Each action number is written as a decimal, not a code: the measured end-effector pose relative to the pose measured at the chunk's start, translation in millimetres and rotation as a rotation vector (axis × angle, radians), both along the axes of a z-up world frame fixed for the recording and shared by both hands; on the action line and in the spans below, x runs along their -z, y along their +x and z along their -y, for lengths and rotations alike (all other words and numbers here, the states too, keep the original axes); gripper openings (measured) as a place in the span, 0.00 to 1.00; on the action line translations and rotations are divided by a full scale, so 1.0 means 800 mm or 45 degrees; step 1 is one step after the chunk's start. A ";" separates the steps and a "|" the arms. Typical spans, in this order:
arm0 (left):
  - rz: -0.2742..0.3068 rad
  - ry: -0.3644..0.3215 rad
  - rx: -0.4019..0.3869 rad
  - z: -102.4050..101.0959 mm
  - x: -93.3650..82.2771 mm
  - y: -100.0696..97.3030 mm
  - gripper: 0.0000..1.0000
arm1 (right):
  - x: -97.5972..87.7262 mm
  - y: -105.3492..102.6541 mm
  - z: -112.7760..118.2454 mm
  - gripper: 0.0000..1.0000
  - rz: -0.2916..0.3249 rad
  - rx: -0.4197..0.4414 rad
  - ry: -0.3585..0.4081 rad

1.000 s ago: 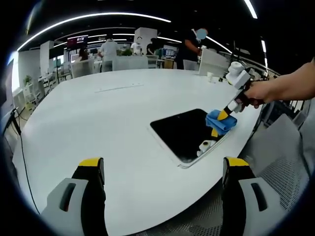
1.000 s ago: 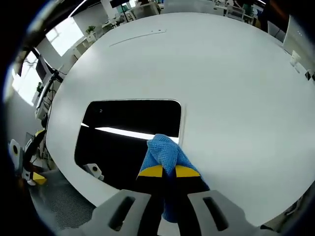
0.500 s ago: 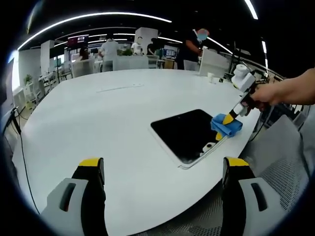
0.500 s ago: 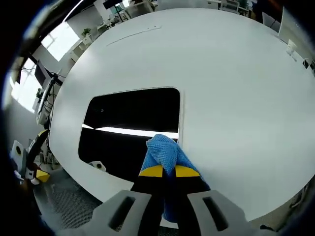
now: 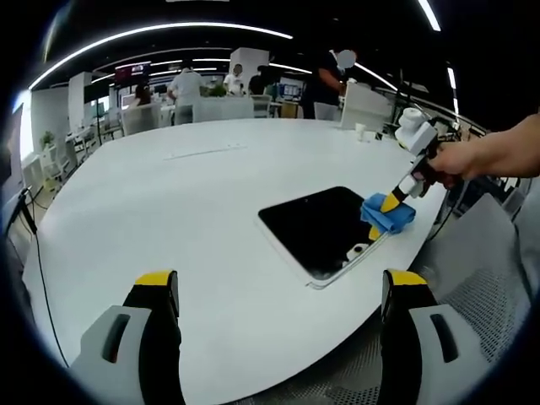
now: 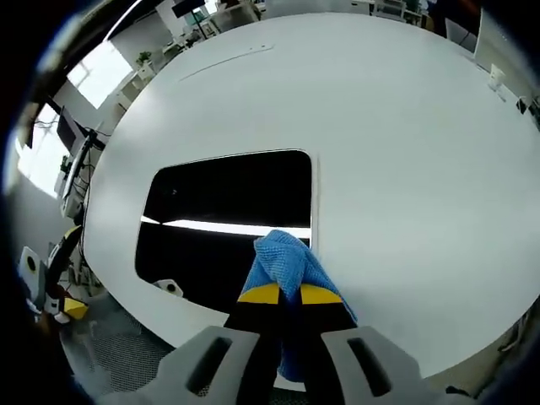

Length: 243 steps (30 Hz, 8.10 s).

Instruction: Wipe the mirror surface with the cleaning cloth until all visible marks leave the cleaned area.

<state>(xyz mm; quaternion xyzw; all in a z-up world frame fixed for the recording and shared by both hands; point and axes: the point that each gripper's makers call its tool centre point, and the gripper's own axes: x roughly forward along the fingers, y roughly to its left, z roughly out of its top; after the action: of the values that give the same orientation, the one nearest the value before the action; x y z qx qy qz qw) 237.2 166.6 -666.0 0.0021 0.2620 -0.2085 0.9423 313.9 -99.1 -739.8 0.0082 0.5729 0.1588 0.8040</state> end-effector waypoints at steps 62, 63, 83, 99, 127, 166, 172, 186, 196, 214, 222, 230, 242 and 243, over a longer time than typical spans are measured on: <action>0.008 -0.040 -0.016 -0.001 -0.004 0.004 0.99 | -0.005 -0.027 -0.204 0.01 0.022 -0.327 0.042; 0.008 -0.039 -0.015 -0.002 -0.003 0.003 0.99 | -0.005 -0.027 -0.207 0.01 0.018 -0.331 0.046; 0.005 -0.037 0.001 0.001 -0.002 0.001 0.99 | 0.004 -0.021 -0.234 0.01 0.037 -0.405 0.051; 0.001 -0.030 -0.008 -0.001 0.000 -0.001 0.99 | -0.001 -0.022 -0.239 0.00 0.042 -0.425 0.069; -0.014 -0.025 0.005 0.001 0.002 -0.003 0.99 | 0.002 0.055 -0.246 0.00 0.072 -0.432 0.043; -0.013 -0.040 0.008 0.000 0.007 -0.001 0.99 | 0.001 0.099 -0.257 0.01 0.097 -0.453 0.014; -0.014 -0.035 0.013 0.002 0.007 -0.001 0.99 | 0.001 0.099 -0.254 0.01 0.096 -0.452 0.017; -0.015 -0.024 0.022 0.003 0.004 -0.003 0.99 | -0.005 0.098 -0.231 0.01 0.099 -0.435 0.009; -0.013 -0.021 0.030 0.004 0.003 -0.003 0.99 | -0.004 0.102 -0.213 0.01 0.107 -0.426 -0.011; -0.010 -0.019 0.027 0.003 0.002 -0.004 0.99 | 0.002 0.113 -0.185 0.01 0.125 -0.385 -0.035; -0.004 -0.016 0.023 0.002 0.002 -0.002 0.99 | 0.000 0.109 -0.184 0.01 0.130 -0.369 -0.026; 0.002 -0.003 0.031 0.003 0.002 -0.001 0.99 | 0.001 0.102 -0.182 0.01 0.102 -0.375 -0.037; 0.006 -0.001 0.022 0.001 0.001 -0.001 0.99 | 0.003 0.074 -0.178 0.00 0.059 -0.378 -0.031; 0.005 0.001 0.021 0.001 0.002 -0.001 0.99 | 0.003 0.074 -0.178 0.00 0.058 -0.379 -0.032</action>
<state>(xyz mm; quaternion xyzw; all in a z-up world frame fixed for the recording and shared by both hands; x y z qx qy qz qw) 236.3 166.2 -667.3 0.0052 0.2600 -0.2160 0.9411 373.0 43.5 -742.6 -0.0906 0.5513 0.2694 0.7844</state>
